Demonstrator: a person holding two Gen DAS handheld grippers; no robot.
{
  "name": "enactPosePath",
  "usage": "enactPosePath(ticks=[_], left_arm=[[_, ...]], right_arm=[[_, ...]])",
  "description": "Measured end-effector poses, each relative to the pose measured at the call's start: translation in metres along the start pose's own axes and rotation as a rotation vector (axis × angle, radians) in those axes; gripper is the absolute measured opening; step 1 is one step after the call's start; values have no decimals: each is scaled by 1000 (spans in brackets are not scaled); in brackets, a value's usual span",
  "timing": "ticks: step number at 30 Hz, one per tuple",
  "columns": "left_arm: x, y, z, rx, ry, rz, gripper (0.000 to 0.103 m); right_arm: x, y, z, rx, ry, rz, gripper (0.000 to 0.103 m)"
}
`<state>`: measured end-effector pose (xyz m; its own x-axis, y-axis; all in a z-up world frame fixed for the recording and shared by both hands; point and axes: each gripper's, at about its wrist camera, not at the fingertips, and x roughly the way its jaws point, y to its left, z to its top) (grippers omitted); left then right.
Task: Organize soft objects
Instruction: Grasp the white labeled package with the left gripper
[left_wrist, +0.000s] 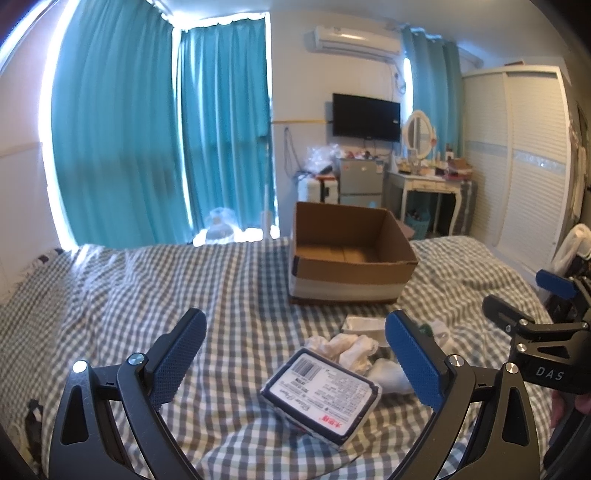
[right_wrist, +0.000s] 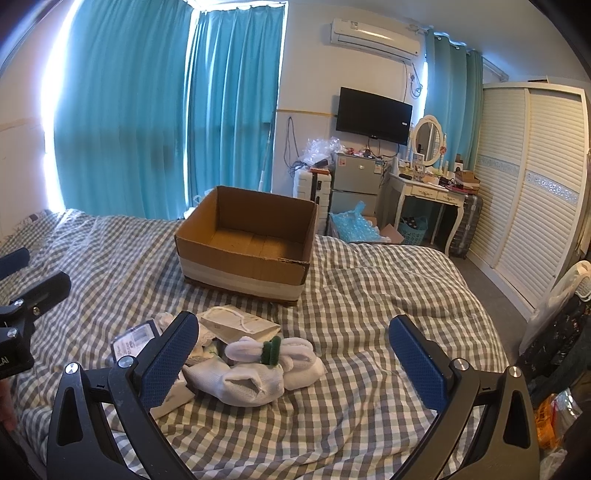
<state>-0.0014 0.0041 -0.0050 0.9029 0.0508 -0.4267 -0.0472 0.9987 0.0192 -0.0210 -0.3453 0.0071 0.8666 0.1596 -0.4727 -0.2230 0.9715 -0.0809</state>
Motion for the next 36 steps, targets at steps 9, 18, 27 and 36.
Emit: enactPosePath(ticks=[9,18,27,36], left_arm=[[45,-25,-39,25,190,-21,99],[89,-44,-82,36,360,-43,97],[112,-41,-92,25,443,-64,77],[90,-48,-88,148,368,-72,30]], right_arm=[[9,-11,-4,17,45,-29,103],[28,-18,-11,63,123,-42,103],[47,-21,-21,103,209,-26,103],[72,-4,-36,58,293,18,103]])
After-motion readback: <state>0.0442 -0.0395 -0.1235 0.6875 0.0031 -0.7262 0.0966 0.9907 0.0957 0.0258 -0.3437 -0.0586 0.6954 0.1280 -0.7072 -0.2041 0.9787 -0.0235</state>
